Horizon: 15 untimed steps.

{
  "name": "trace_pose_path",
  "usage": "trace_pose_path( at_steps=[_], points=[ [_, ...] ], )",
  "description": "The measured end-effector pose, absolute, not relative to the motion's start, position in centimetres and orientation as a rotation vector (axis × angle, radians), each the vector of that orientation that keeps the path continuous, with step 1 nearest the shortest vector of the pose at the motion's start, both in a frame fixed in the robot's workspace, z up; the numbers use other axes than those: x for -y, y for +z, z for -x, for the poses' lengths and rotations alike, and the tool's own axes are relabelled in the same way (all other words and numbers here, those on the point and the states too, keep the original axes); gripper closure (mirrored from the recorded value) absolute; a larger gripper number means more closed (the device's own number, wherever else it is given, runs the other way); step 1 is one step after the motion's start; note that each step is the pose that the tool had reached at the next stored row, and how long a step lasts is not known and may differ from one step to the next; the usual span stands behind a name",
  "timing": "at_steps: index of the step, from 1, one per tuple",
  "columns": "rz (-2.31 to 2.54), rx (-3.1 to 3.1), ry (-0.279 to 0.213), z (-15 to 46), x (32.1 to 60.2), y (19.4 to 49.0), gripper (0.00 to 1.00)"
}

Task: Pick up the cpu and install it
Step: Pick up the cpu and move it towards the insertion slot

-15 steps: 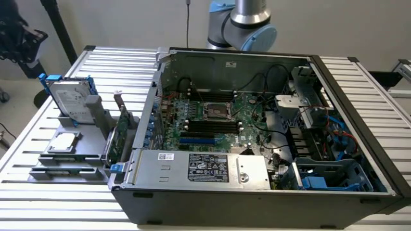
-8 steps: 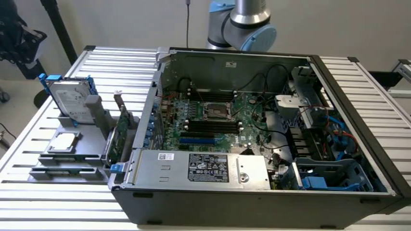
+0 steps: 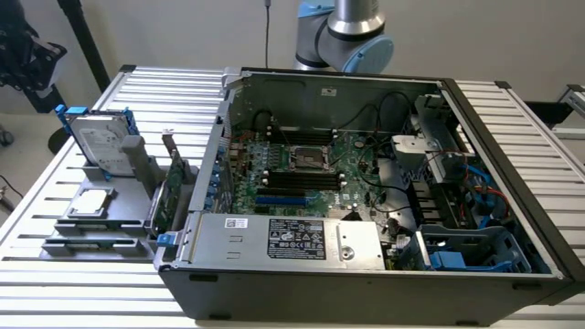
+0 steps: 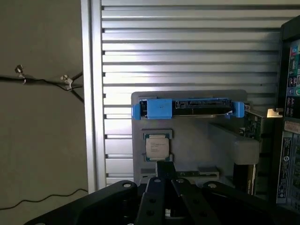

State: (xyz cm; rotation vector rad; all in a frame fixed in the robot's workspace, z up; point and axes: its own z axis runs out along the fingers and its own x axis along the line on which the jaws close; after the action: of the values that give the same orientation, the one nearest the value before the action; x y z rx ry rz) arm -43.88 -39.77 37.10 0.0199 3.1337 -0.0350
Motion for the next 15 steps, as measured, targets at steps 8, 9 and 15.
trace_pose_path(
  at_steps=[8, 9, 15],
  points=[
    [-0.006, -3.134, -0.035, 43.88, 39.76, 37.1, 0.89],
    [-0.005, -3.134, -0.035, 43.88, 39.77, 37.1, 0.88],
    [0.003, -3.134, -0.035, 43.88, 39.77, 36.97, 0.64]
  ],
)
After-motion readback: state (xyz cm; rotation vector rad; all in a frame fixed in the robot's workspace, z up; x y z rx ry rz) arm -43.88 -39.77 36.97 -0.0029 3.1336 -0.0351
